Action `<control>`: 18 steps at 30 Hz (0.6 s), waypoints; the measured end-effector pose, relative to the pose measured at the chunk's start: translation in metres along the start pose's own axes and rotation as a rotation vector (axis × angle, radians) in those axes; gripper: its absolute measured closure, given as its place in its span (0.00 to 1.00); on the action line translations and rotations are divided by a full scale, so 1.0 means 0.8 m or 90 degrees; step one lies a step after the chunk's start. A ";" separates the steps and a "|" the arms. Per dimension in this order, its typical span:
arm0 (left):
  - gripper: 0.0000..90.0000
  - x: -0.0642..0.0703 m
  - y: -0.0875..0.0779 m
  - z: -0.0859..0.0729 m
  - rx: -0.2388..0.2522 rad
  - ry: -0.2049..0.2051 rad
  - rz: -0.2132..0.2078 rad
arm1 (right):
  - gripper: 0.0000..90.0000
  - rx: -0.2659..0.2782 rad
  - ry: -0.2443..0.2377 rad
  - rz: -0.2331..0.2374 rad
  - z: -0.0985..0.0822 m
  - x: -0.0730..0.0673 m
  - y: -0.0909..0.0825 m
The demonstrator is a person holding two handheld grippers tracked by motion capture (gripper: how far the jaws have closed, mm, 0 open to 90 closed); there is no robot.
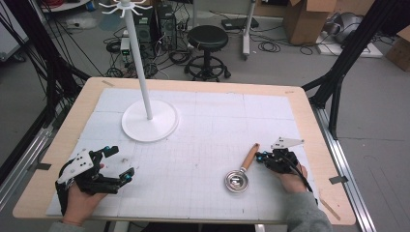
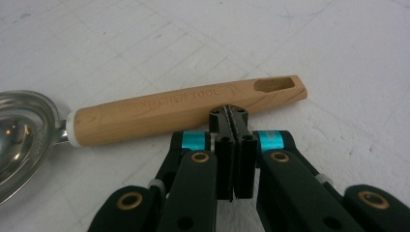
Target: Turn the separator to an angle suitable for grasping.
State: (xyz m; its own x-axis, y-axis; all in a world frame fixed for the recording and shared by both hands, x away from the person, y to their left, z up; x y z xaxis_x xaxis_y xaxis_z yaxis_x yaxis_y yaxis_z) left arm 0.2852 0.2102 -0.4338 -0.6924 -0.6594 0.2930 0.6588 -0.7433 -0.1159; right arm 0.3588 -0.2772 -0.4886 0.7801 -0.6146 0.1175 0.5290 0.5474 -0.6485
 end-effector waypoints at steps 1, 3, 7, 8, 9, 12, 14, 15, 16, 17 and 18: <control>0.02 0.000 0.000 0.000 0.000 0.004 0.000 | 1.00 0.002 0.000 -0.001 0.001 0.000 0.001; 0.02 0.000 0.000 0.000 0.002 0.005 0.002 | 1.00 0.001 -0.002 0.000 0.002 0.000 0.002; 0.02 -0.001 0.000 0.000 0.001 0.002 0.004 | 1.00 0.003 -0.004 0.001 0.005 -0.001 0.005; 0.02 -0.001 0.000 0.000 0.000 0.001 0.003 | 1.00 0.003 -0.004 0.004 0.006 -0.002 0.006; 0.02 -0.001 0.001 -0.001 -0.003 0.004 0.003 | 1.00 0.005 -0.007 0.004 0.007 -0.002 0.007; 0.02 0.000 0.001 -0.001 -0.004 0.002 0.001 | 1.00 0.003 -0.005 0.007 0.008 -0.003 0.009; 0.02 0.000 0.001 -0.002 -0.003 0.001 0.001 | 1.00 0.003 -0.004 0.006 0.009 -0.003 0.010; 0.02 0.000 0.000 -0.001 -0.003 0.001 0.002 | 1.00 0.005 -0.006 0.009 0.012 -0.004 0.013; 0.02 0.000 -0.001 -0.002 -0.006 0.002 0.002 | 1.00 0.003 -0.010 0.007 0.013 -0.005 0.014; 0.02 0.000 -0.001 -0.002 -0.006 0.002 0.002 | 1.00 0.003 -0.010 0.007 0.013 -0.005 0.014; 0.02 0.000 -0.001 -0.002 -0.006 -0.001 0.001 | 1.00 0.004 -0.014 0.011 0.016 -0.007 0.017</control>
Point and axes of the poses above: each handheld gripper's, and its own axes: y roughly forward along the jaws, z roughly out of its top, x roughly to its right, the point moved 6 cm from there along y, roughly forward along the jaws, and after that the axes turned 12 degrees about -y, right-handed, at the moved point
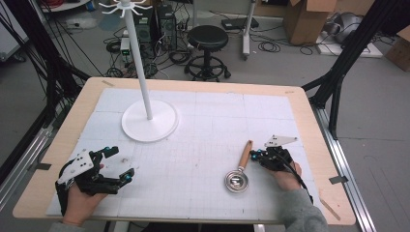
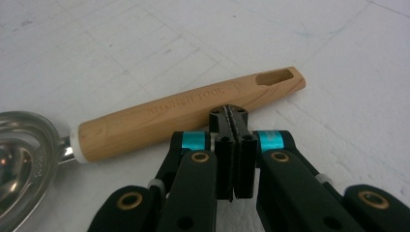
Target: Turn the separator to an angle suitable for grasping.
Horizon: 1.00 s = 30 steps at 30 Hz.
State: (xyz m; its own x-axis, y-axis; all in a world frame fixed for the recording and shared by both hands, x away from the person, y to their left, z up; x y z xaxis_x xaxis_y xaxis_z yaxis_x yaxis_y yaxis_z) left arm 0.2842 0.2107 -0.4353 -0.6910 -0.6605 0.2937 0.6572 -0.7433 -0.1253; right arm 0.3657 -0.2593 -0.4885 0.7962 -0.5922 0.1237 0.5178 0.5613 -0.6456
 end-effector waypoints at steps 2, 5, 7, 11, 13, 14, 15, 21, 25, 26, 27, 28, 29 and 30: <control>0.02 0.000 0.000 -0.001 -0.002 -0.001 0.000 | 1.00 0.000 0.000 0.002 0.002 -0.001 0.002; 0.02 0.000 0.000 -0.002 -0.004 0.000 0.000 | 1.00 0.003 0.001 0.006 0.006 -0.004 0.006; 0.02 0.000 -0.001 -0.001 -0.003 -0.003 0.002 | 1.00 0.003 -0.005 0.011 0.009 -0.006 0.009; 0.02 -0.001 -0.003 -0.002 -0.006 -0.004 0.004 | 1.00 0.003 -0.011 0.015 0.014 -0.010 0.014; 0.02 -0.001 -0.003 -0.002 -0.006 -0.005 0.005 | 1.00 0.002 -0.014 0.012 0.015 -0.011 0.016; 0.02 -0.001 -0.003 -0.002 -0.006 -0.004 0.005 | 1.00 0.002 -0.014 0.012 0.015 -0.011 0.016; 0.02 -0.001 -0.003 -0.002 -0.006 -0.005 0.006 | 1.00 0.002 -0.016 0.012 0.016 -0.012 0.017; 0.02 0.000 -0.001 -0.004 -0.010 -0.008 -0.003 | 1.00 -0.001 -0.018 0.013 0.020 -0.016 0.021; 0.02 0.003 0.000 -0.003 -0.011 -0.002 -0.006 | 1.00 0.002 -0.011 0.019 0.020 -0.015 0.021; 0.02 0.003 0.000 -0.003 -0.011 -0.002 -0.006 | 1.00 0.002 -0.010 0.020 0.020 -0.014 0.021; 0.02 0.002 0.000 -0.003 -0.011 -0.001 -0.007 | 1.00 0.002 -0.010 0.020 0.020 -0.014 0.021; 0.02 0.002 0.000 -0.004 -0.011 -0.002 -0.006 | 1.00 0.002 -0.008 0.022 0.020 -0.014 0.021; 0.02 0.002 0.000 -0.004 -0.012 -0.003 -0.006 | 1.00 0.003 -0.009 0.024 0.020 -0.014 0.021; 0.02 0.002 0.000 -0.004 -0.012 -0.003 -0.005 | 1.00 0.004 -0.010 0.023 0.020 -0.014 0.021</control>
Point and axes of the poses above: each handheld gripper's, and its own axes: y roughly forward along the jaws, z roughly out of its top, x roughly to its right, the point moved 6 cm from there along y, roughly forward along the jaws, and after that the axes turned 12 degrees about -y, right-handed, at the moved point
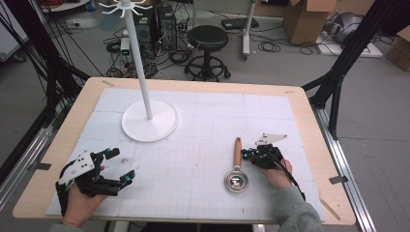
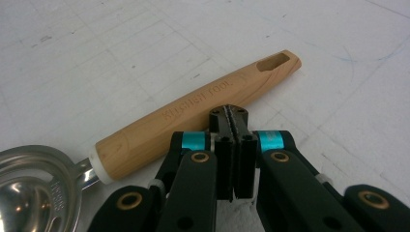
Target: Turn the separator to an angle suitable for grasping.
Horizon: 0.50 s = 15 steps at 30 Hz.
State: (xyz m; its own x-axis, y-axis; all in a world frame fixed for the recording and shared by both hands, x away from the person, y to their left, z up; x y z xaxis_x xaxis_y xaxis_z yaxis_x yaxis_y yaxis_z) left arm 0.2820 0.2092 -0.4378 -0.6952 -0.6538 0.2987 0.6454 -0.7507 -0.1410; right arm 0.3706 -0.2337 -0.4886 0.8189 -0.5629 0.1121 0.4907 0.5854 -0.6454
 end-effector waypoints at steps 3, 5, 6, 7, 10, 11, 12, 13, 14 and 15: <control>0.02 0.000 -0.001 0.000 0.001 0.001 0.003 | 1.00 0.003 -0.005 0.002 0.002 0.000 0.002; 0.02 -0.001 -0.001 0.000 0.002 0.000 0.003 | 1.00 0.005 -0.006 0.003 0.003 -0.001 0.003; 0.02 -0.002 -0.002 -0.001 -0.001 -0.001 0.006 | 1.00 0.003 -0.010 0.007 0.005 -0.003 0.005; 0.02 -0.002 -0.002 -0.001 -0.001 -0.001 0.006 | 1.00 0.005 -0.013 0.008 0.007 -0.003 0.007; 0.02 -0.002 -0.004 -0.001 -0.002 -0.003 0.007 | 1.00 0.004 -0.019 0.015 0.011 -0.007 0.011; 0.02 -0.002 -0.005 -0.001 0.001 -0.003 0.009 | 1.00 0.004 -0.019 0.015 0.011 -0.007 0.011; 0.02 -0.002 -0.006 -0.001 0.001 -0.003 0.009 | 1.00 0.004 -0.019 0.019 0.012 -0.008 0.012; 0.02 -0.002 -0.007 -0.001 0.002 -0.004 0.010 | 1.00 0.005 -0.021 0.020 0.013 -0.008 0.014; 0.02 -0.003 -0.008 -0.001 0.002 -0.002 0.012 | 1.00 0.006 -0.025 0.021 0.015 -0.009 0.016; 0.02 -0.003 -0.009 -0.002 0.003 -0.005 0.014 | 1.00 0.006 -0.025 0.021 0.015 -0.009 0.016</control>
Point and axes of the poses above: each handheld gripper's, and its own axes: y roughly forward along the jaws, z roughly out of its top, x roughly to its right, the point moved 6 cm from there along y, roughly forward along the jaws, and after that the axes turned 12 degrees about -y, right-handed, at the moved point
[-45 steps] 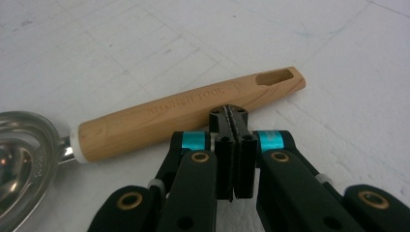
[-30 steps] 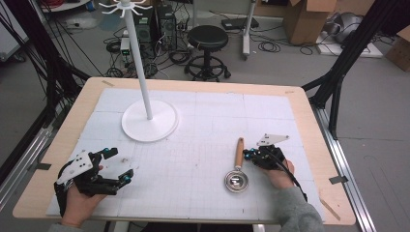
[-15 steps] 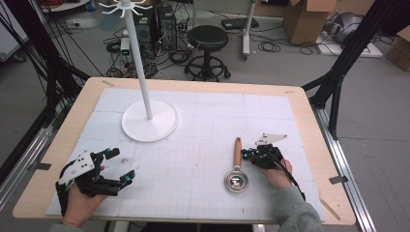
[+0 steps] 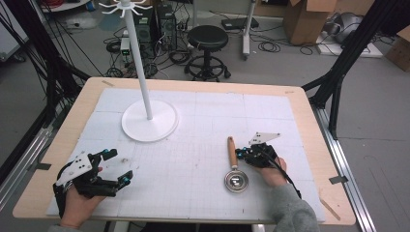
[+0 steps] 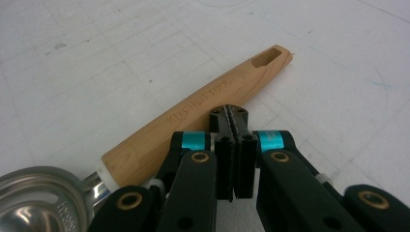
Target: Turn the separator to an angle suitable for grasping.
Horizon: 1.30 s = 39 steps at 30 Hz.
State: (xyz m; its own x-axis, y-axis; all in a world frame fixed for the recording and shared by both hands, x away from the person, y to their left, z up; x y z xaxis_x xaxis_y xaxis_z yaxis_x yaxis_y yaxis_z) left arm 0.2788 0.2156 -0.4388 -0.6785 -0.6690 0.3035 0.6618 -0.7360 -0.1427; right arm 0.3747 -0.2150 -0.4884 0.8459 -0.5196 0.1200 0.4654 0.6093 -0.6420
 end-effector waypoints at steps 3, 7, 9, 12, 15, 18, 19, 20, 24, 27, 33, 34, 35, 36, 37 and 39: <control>0.02 0.000 -0.002 -0.001 -0.002 0.002 0.002 | 1.00 0.001 -0.004 0.005 0.005 -0.002 0.005; 0.02 -0.001 -0.004 -0.001 -0.001 0.001 0.006 | 1.00 0.000 -0.010 0.011 0.009 -0.005 0.010; 0.02 -0.001 -0.006 -0.001 -0.002 0.003 0.007 | 1.00 -0.002 -0.014 0.017 0.012 -0.007 0.013; 0.02 -0.001 -0.006 -0.002 -0.001 0.001 0.009 | 1.00 0.000 -0.015 0.017 0.014 -0.008 0.015; 0.02 -0.001 -0.005 -0.002 -0.003 0.002 0.009 | 1.00 0.000 -0.015 0.020 0.016 -0.009 0.017; 0.02 -0.001 -0.004 -0.003 -0.006 0.003 0.011 | 1.00 -0.001 -0.021 0.026 0.020 -0.011 0.020; 0.02 0.000 -0.003 -0.003 -0.006 0.003 0.010 | 1.00 -0.001 -0.021 0.026 0.020 -0.011 0.020; 0.02 0.000 -0.002 -0.003 -0.007 0.005 0.010 | 1.00 0.002 -0.021 0.030 0.023 -0.013 0.022; 0.02 0.000 -0.002 -0.004 -0.011 0.006 0.012 | 1.00 0.000 -0.024 0.033 0.027 -0.016 0.025; 0.02 -0.001 -0.005 -0.004 -0.009 0.005 0.013 | 1.00 0.000 -0.024 0.035 0.029 -0.016 0.026; 0.02 -0.002 -0.008 -0.004 -0.008 0.001 0.019 | 1.00 0.004 -0.028 0.034 0.032 -0.015 0.031; 0.02 -0.002 -0.009 -0.005 -0.008 0.002 0.020 | 1.00 0.003 -0.022 0.033 0.032 -0.014 0.031; 0.02 -0.002 -0.009 -0.005 -0.008 0.002 0.020 | 1.00 0.003 -0.022 0.033 0.032 -0.014 0.031; 0.02 -0.002 -0.010 -0.005 -0.008 0.003 0.021 | 1.00 0.004 -0.021 0.035 0.032 -0.012 0.033; 0.02 -0.002 -0.010 -0.005 -0.008 0.002 0.020 | 1.00 0.004 -0.022 0.034 0.033 -0.012 0.033; 0.02 -0.003 -0.012 -0.005 -0.008 0.000 0.023 | 1.00 0.008 -0.023 0.034 0.034 -0.012 0.035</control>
State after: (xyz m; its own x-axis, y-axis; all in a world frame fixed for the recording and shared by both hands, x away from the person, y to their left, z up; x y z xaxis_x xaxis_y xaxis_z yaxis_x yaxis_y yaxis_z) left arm 0.2729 0.2239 -0.4421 -0.6547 -0.6948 0.2976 0.6813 -0.7130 -0.1659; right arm 0.3863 -0.1765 -0.4864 0.8787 -0.4638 0.1133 0.4219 0.6430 -0.6392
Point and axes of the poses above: each handheld gripper's, and its own axes: y roughly forward along the jaws, z roughly out of its top, x roughly to its right, the point moved 6 cm from there along y, roughly forward along the jaws, and after that the axes turned 12 degrees about -y, right-handed, at the moved point
